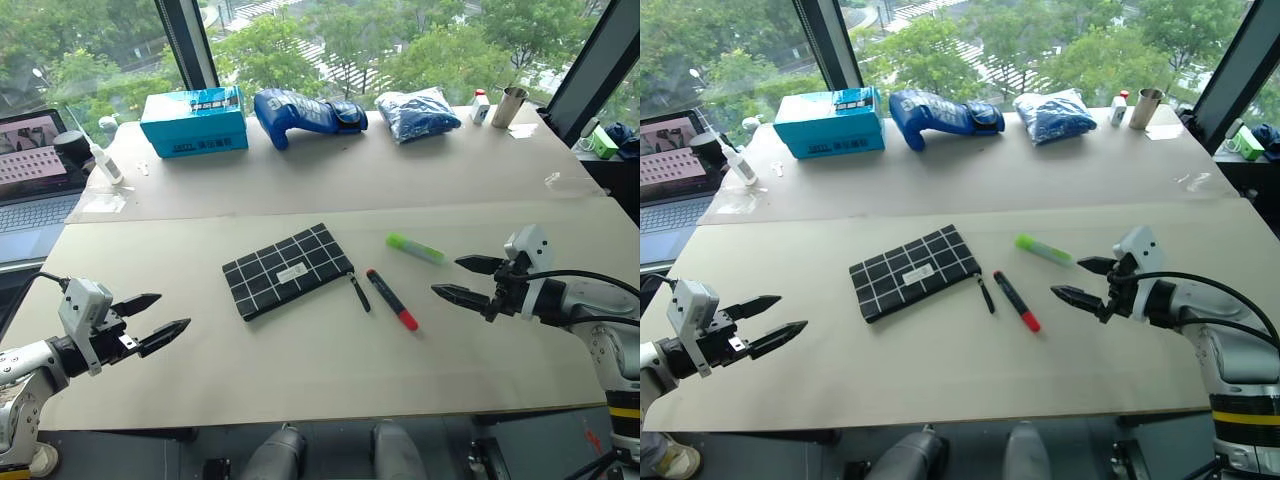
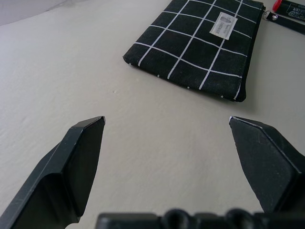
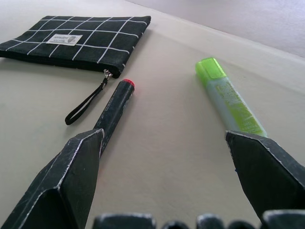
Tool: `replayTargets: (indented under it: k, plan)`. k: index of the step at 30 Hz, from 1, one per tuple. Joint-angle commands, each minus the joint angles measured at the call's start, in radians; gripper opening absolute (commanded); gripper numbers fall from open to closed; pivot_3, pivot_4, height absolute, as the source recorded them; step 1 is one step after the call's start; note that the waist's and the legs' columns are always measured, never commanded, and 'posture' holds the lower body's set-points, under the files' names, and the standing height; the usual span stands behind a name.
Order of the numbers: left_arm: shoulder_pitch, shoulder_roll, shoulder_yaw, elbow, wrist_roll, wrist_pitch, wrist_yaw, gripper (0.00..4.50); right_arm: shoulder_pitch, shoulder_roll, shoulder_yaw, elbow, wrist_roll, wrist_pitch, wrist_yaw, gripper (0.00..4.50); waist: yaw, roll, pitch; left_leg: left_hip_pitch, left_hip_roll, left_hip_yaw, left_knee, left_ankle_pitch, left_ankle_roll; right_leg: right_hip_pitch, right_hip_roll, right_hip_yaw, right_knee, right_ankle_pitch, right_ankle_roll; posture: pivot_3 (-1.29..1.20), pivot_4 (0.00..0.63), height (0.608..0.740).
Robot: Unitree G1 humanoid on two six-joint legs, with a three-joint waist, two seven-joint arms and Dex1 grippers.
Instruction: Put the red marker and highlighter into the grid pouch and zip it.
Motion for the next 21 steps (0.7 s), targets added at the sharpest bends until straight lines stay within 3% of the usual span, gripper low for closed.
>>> replayTargets:
  k: [1, 7, 10, 16, 21]
  plan:
    - [-0.03, 0.006, 0.017, -0.001, 0.001, -0.006, 0.02, 4.5, -0.023, 0.009, -0.004, -0.01, 0.006, -0.018, -0.015, 4.49, 0.0, 0.0, 0.0, 0.0, 0.0, 0.0, 0.0, 0.0, 0.0, 0.0, 0.0, 0.0, 0.0, 0.0, 0.0, 0.0, 0.15, 0.74]
    - [-0.096, 0.055, -0.075, 0.118, 0.088, -0.091, -0.062, 4.5, -0.07, 0.047, 0.045, -0.013, -0.026, -0.022, -0.063, 4.49, 0.0, 0.0, 0.0, 0.0, 0.0, 0.0, 0.0, 0.0, 0.0, 0.0, 0.0, 0.0, 0.0, 0.0, 0.0, 0.0, 0.15, 0.74]
    - [-0.12, 0.059, -0.103, 0.173, 0.178, -0.29, -0.088, 4.5, -0.123, 0.071, 0.083, 0.004, -0.053, -0.023, -0.096, 3.79, -0.003, 0.0, 0.0, 0.0, 0.0, 0.0, 0.0, 0.0, 0.0, -0.001, 0.0, 0.0, 0.0, 0.0, -0.001, 0.0, 0.15, 0.74]
    - [-0.161, 0.095, -0.152, 0.309, 0.35, -0.62, -0.09, 4.5, -0.246, 0.151, 0.193, -0.026, -0.053, -0.034, -0.078, 1.7, -0.005, 0.0, 0.0, 0.0, 0.001, 0.0, 0.0, 0.0, -0.002, -0.001, 0.0, -0.001, 0.0, 0.001, -0.001, 0.0, 0.15, 0.74]
    - [-0.222, 0.094, -0.187, 0.414, 0.408, -0.802, -0.064, 4.5, -0.376, 0.262, 0.314, -0.004, -0.093, -0.055, -0.073, 0.02, -0.007, 0.0, 0.0, -0.001, 0.002, 0.002, 0.0, 0.0, -0.002, -0.006, 0.001, -0.001, 0.001, 0.002, -0.002, 0.0, 0.15, 0.74]
